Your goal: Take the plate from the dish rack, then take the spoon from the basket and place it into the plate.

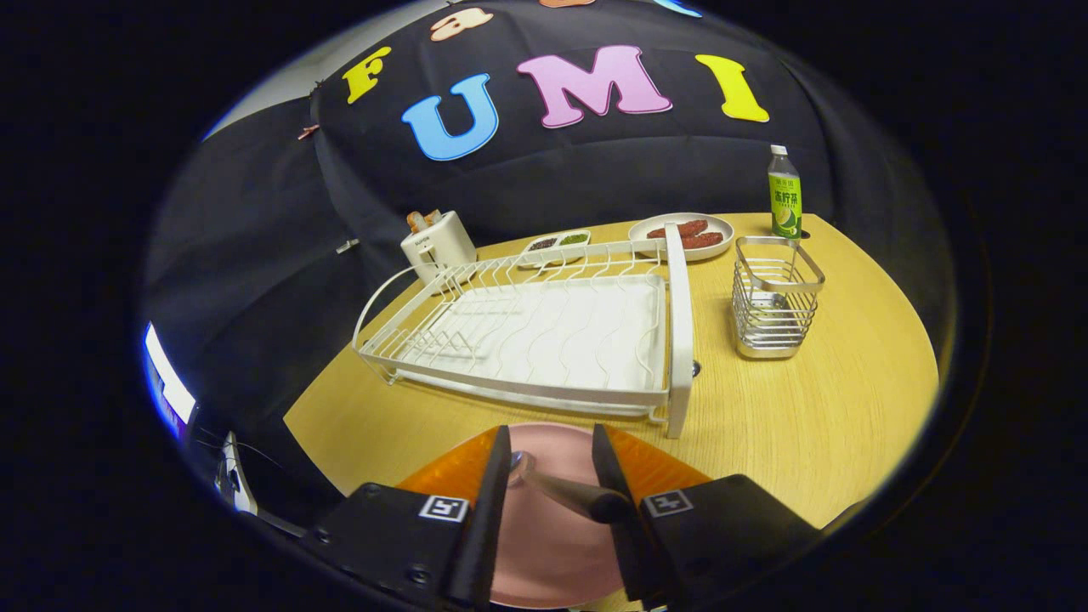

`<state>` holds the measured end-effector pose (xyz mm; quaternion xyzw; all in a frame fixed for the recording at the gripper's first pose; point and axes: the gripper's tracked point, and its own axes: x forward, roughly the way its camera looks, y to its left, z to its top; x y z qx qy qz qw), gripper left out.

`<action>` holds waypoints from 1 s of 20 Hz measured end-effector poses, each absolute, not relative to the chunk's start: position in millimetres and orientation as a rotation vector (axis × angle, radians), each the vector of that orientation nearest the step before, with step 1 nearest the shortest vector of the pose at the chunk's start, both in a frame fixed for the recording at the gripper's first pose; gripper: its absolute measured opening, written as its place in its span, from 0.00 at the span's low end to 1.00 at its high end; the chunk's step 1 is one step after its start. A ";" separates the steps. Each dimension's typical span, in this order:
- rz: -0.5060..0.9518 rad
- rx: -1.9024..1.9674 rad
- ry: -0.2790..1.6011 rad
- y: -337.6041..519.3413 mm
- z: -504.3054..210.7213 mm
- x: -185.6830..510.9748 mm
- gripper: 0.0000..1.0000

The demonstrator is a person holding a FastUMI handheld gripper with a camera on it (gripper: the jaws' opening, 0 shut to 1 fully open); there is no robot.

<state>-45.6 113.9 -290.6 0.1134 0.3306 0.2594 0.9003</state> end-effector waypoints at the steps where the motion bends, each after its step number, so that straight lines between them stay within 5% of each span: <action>1: 0.531 0.217 0.681 110.0 -289.5 -46.4 0.76; 3: 0.515 0.188 0.671 100.8 -284.3 -46.2 1.00; 20: 0.245 0.071 0.227 29.9 -50.2 -9.0 0.98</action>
